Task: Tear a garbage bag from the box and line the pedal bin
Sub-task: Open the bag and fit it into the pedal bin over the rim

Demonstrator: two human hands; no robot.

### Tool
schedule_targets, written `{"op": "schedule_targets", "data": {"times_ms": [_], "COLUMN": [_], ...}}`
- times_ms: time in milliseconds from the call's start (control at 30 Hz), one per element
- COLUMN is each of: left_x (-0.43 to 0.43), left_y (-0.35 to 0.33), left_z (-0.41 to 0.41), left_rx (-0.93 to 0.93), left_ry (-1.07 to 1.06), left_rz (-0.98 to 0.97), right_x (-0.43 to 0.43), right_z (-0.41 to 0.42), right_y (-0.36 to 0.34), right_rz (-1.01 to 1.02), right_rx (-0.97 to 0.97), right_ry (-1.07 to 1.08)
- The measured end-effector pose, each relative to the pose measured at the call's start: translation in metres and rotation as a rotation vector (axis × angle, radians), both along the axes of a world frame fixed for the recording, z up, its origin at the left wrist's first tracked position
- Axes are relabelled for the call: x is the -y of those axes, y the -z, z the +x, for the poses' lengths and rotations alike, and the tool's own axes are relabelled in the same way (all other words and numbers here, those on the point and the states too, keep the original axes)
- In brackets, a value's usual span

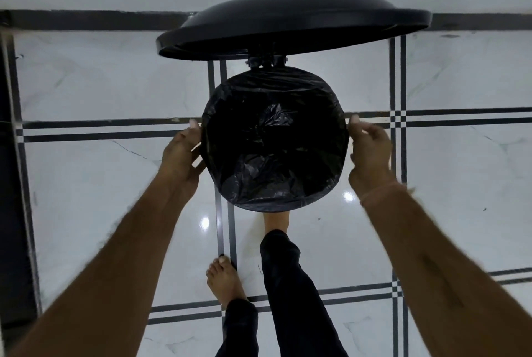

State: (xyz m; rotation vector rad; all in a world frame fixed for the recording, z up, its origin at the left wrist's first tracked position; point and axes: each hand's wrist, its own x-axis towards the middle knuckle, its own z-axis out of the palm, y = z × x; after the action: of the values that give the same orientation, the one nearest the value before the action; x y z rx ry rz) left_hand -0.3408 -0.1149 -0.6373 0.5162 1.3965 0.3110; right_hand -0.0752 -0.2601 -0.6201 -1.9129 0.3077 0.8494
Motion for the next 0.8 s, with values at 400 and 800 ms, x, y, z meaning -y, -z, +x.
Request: {"op": "schedule_targets", "data": {"times_ms": [400,800], "left_x": [0.001,0.102], "left_y": [0.009,-0.001], "left_z": [0.006,-0.007], "left_rx": [-0.134,0.128], "left_ry": [-0.071,-0.526], "left_rz": [-0.120,-0.323], "right_x": [0.027,0.060], "right_z": [-0.009,-0.049], "right_y": [0.021,0.007], "right_rz": [0.067,0.102], "right_rx": [-0.449,-0.590], "right_ry": [0.209,0.333]}}
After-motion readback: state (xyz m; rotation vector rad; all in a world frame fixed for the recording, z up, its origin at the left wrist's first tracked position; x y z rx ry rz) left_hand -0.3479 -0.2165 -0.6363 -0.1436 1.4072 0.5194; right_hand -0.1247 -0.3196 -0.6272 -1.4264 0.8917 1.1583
